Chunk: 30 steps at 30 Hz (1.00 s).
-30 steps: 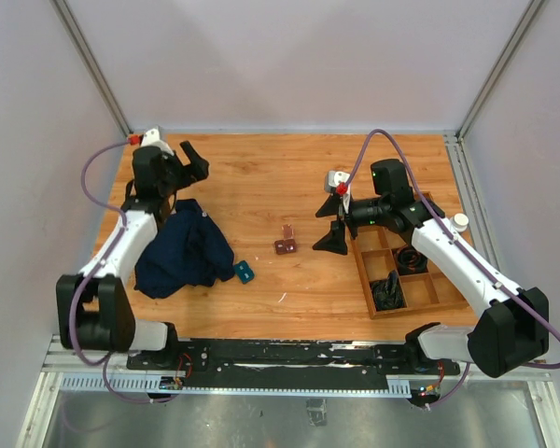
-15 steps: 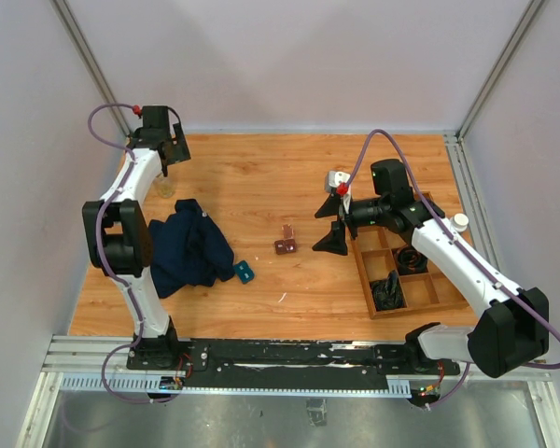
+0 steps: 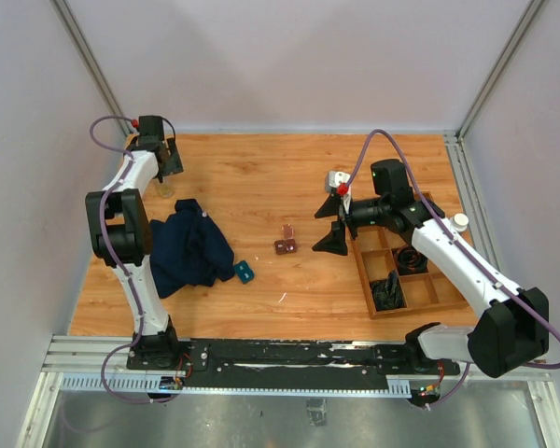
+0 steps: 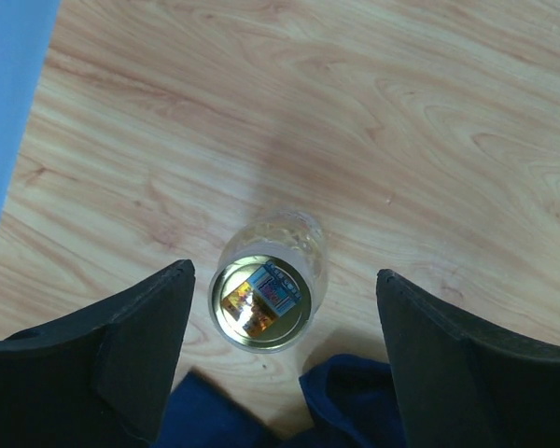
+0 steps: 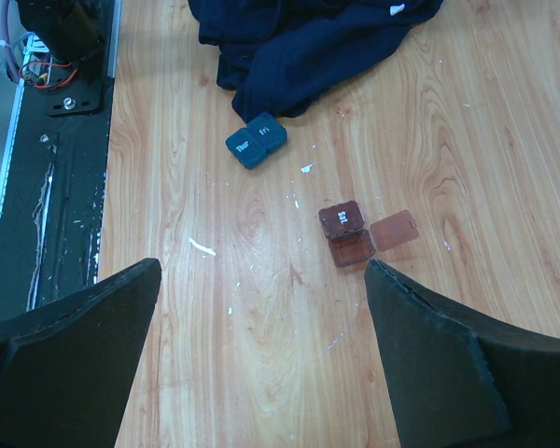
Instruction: Sort the pills into containers
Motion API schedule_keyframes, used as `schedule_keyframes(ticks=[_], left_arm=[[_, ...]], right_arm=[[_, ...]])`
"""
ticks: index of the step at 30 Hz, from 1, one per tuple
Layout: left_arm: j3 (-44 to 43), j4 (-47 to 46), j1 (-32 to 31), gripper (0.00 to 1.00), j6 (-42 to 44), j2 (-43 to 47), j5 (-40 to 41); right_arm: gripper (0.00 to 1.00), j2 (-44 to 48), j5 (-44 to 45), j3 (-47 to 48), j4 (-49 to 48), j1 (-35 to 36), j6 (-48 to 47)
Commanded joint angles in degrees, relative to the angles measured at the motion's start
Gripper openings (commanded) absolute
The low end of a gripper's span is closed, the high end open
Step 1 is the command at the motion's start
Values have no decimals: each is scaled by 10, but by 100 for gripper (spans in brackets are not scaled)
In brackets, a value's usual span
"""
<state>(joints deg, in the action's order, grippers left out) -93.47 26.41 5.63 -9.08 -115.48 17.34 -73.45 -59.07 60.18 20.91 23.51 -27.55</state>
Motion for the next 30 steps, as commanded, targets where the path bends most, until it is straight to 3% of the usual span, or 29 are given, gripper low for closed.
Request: schedule_keyframes(ticks=[1,3,17,20,30], left_arm=[[-12,2,8,80,-5,-6,-29],[-11,2,9,74,-7,-10,-33],[2,-3,20,71,-24,-23,-45],[4,-3,21,62,-27,-28,-54],[2,-1,23,63,-29,-40,-62]], right_arm=[[92,-2,-16,-6,1,-5,-8],[92,-3,-16,-6,0,-5,-8],[92,-2,-17,-6,1,-5,-7],[92,-2,-17,-6,1,-5,-7],[92,-3,-18,-6,1,-5,-6]])
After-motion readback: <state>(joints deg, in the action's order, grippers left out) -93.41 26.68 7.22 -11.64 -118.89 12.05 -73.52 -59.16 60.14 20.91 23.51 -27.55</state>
